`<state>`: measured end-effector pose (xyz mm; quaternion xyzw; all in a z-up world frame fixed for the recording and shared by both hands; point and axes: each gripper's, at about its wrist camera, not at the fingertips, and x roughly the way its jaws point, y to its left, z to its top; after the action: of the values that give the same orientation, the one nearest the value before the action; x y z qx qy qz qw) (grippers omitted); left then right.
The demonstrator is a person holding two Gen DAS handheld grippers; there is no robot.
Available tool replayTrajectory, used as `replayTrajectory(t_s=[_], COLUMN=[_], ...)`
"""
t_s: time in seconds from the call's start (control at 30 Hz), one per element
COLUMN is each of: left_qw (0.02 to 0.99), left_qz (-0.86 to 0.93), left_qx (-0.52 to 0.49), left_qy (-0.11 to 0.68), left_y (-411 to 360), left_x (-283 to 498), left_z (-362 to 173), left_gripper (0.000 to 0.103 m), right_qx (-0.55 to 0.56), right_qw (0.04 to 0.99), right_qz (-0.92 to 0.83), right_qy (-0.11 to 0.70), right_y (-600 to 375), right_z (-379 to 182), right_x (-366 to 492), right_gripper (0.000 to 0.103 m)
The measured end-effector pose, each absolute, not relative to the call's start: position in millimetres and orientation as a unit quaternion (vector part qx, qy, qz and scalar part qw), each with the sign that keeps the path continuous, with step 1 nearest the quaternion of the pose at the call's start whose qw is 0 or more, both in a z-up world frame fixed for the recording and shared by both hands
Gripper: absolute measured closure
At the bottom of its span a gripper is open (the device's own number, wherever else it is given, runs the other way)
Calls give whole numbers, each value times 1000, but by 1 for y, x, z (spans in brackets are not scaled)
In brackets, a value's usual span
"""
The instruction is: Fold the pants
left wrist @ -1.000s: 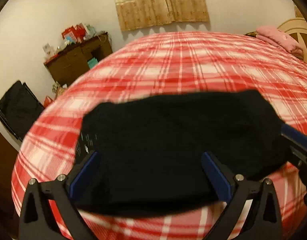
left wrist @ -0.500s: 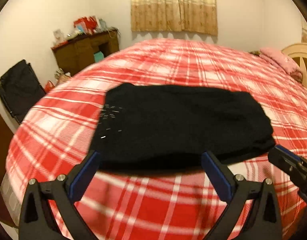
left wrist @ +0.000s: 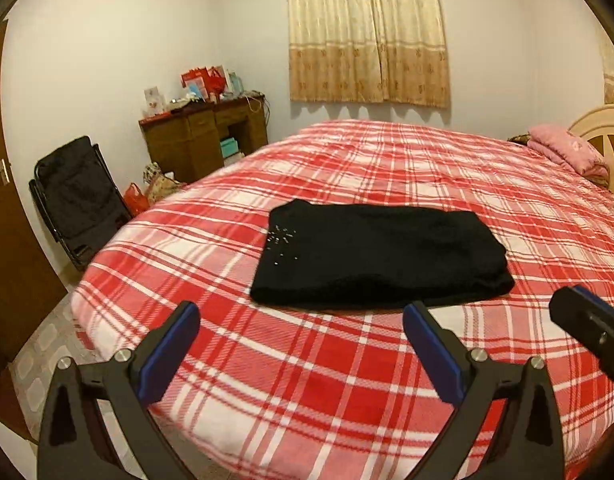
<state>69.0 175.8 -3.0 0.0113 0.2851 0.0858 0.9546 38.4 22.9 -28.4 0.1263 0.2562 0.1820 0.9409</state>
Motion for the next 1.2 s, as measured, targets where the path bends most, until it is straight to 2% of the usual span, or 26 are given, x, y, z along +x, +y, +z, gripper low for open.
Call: replayTrajectory(t_s=[0.53, 1.2], left_qw=[967, 966], left_qz=[78, 86], left_qx=[26, 22], left_qy=[241, 243], left_y=[166, 170], left_x=[32, 29], left_z=[20, 27], left_gripper=[0, 0], right_qx=[112, 112], right_qw=[956, 958], right_qz=[153, 154], right_qy=[225, 214], right_y=[22, 21], right_z=[-9, -5], right_x=[-3, -14], right_gripper=[32, 32])
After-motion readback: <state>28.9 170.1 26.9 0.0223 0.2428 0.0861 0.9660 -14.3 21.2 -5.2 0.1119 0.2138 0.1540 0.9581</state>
